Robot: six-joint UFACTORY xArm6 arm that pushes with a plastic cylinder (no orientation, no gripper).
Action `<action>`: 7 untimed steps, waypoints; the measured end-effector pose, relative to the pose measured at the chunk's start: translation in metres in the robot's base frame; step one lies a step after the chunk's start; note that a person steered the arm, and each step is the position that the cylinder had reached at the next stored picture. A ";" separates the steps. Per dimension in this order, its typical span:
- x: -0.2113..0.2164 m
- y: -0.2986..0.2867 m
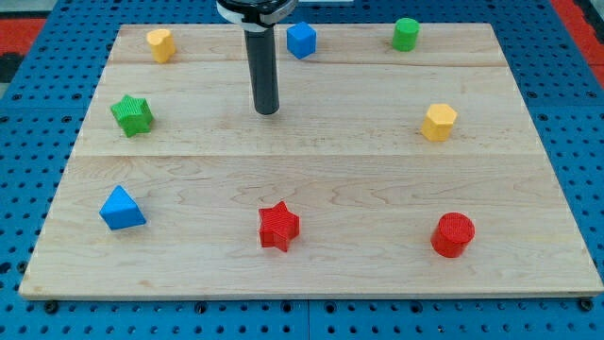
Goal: Move the yellow hexagon diagonally top left to the red star
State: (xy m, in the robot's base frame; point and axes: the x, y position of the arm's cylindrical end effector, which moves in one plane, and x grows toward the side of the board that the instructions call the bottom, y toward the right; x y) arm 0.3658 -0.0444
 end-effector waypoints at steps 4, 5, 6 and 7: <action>-0.022 0.119; -0.022 0.194; -0.013 0.262; 0.037 0.258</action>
State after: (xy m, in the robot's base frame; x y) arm 0.4030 0.2139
